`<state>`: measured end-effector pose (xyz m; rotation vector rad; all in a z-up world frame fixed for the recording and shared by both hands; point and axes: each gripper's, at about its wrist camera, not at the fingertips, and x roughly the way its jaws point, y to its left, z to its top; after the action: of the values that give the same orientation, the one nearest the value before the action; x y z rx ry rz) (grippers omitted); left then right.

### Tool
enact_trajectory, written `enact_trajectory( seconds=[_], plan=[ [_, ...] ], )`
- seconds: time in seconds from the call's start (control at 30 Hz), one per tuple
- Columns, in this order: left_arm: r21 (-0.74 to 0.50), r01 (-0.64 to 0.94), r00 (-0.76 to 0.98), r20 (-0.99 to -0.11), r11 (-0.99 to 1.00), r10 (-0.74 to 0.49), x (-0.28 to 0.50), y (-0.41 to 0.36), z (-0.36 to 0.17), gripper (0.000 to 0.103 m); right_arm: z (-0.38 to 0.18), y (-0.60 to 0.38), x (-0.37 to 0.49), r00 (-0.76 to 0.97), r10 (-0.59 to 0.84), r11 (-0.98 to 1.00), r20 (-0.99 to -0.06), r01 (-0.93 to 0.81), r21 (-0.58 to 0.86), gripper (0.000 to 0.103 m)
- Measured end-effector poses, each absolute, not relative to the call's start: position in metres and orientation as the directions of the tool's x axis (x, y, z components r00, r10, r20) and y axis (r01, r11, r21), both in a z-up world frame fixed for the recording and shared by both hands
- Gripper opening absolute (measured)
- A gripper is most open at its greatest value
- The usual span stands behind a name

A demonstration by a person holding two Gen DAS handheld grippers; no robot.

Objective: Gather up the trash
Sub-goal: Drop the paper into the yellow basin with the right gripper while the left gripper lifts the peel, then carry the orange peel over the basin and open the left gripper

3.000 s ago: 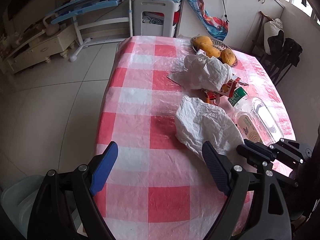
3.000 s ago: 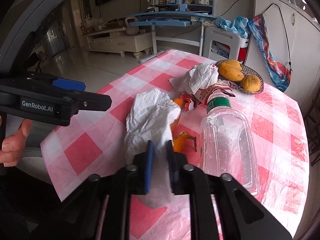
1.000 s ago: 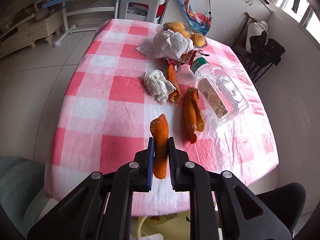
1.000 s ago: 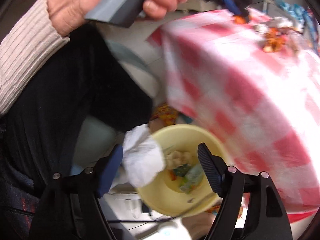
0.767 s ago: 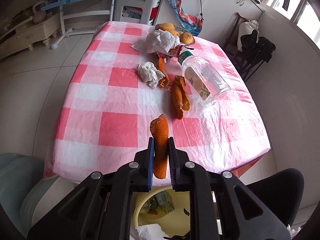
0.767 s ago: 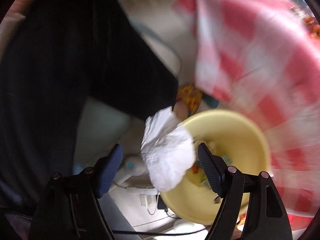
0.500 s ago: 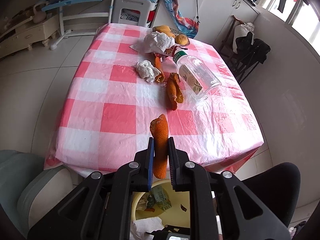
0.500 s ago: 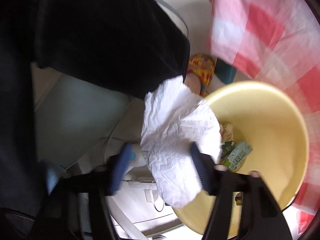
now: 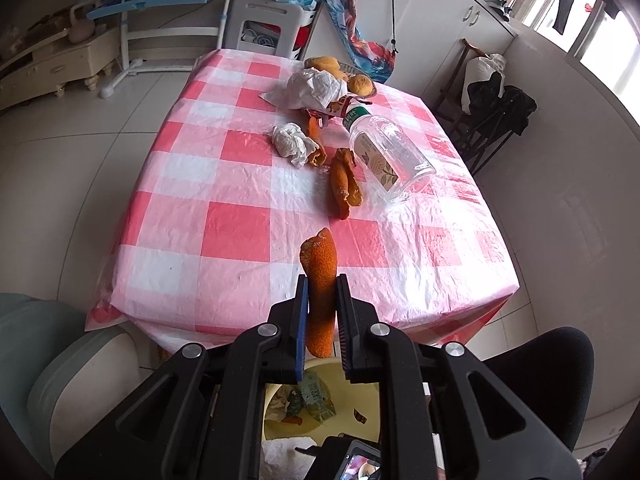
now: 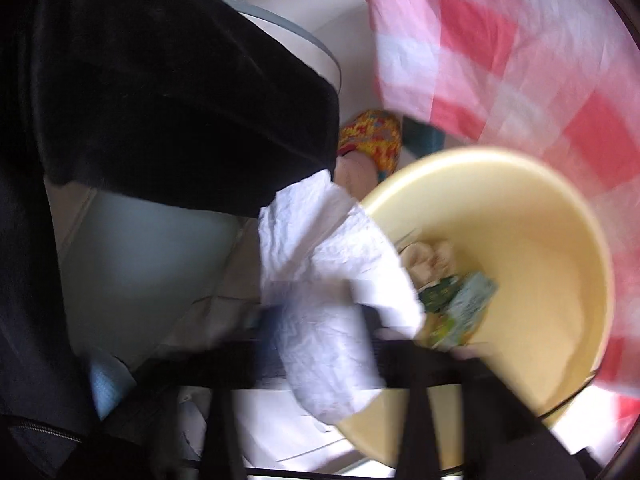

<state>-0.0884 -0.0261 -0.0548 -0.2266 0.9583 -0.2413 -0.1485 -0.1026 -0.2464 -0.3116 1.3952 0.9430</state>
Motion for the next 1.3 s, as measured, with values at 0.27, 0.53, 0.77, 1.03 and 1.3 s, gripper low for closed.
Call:
enact_trajectory(
  seconds=[0.27,0.53,0.77,1.03,1.3],
  plan=[
    [-0.294,0.106,0.553,-0.777,0.950,-0.302,-0.088,-0.027,-0.055,0.013,-0.254,-0.104,-0.146,-0.166,0.394,0.622,-0.904,-0.676,0.395,0.013],
    [-0.290,0.106,0.552,-0.779,0.951,-0.299,-0.088,-0.025,-0.056,0.013,-0.211,-0.119,-0.146,-0.071,0.401,0.633,-0.913,-0.699,0.332,0.005],
    [-0.274,0.116,0.538,-0.790,0.955,-0.293,-0.094,-0.029,-0.061,0.013,-0.177,-0.158,-0.146,0.077,0.324,0.724,-0.943,-0.661,0.195,0.005],
    [-0.231,0.112,0.495,-0.830,0.966,-0.256,-0.115,-0.040,-0.080,0.013,-0.180,-0.188,-0.134,0.055,0.355,0.801,-0.933,-0.532,0.273,0.026],
    [-0.195,0.120,0.439,-0.869,0.973,-0.228,-0.142,-0.057,-0.101,0.013,-0.129,-0.220,-0.130,0.245,0.424,0.838,-0.872,-0.471,0.275,0.056]
  ],
)
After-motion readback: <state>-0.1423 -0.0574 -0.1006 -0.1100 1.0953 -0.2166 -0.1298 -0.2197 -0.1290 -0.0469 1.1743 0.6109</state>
